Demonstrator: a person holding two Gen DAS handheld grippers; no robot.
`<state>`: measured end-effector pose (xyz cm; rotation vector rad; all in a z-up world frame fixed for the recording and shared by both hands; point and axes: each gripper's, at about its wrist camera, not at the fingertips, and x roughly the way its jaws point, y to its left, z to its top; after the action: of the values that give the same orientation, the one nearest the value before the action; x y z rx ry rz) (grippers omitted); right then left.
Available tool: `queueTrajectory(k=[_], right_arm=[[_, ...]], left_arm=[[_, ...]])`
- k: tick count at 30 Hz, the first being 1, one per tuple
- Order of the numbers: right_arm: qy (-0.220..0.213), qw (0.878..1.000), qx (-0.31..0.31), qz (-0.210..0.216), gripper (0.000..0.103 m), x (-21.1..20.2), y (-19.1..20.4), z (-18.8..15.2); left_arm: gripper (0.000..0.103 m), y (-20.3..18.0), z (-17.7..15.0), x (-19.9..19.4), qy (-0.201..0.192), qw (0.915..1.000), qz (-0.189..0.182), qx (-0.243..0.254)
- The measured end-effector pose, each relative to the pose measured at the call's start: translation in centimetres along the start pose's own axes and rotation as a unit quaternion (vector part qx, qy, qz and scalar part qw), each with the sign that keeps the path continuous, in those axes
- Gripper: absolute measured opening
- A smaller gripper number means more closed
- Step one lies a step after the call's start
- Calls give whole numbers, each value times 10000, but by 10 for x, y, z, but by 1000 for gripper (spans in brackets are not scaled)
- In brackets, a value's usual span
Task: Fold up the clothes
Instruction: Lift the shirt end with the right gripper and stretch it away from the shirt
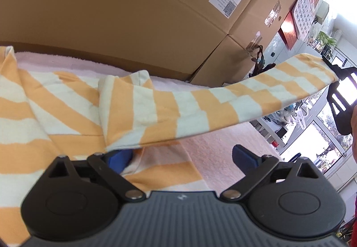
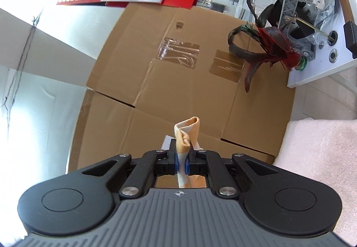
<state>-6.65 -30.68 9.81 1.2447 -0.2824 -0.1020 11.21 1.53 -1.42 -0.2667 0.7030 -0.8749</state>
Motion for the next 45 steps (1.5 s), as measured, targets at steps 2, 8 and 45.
queueTrajectory(k=[2,8,45], right_arm=[[-63,9999,20,95,7,-4,1,3],[-112,9990,180,406,7,-17,-1,7],[-30,9966,332,-753,7,-78,-81,2]], left_arm=[[97,-1,-1,0,11,10000,-31,27],[97,-2,-2,0,39,9999,-81,76],[97,-29,-7,-77,378,9888,-342,1401]])
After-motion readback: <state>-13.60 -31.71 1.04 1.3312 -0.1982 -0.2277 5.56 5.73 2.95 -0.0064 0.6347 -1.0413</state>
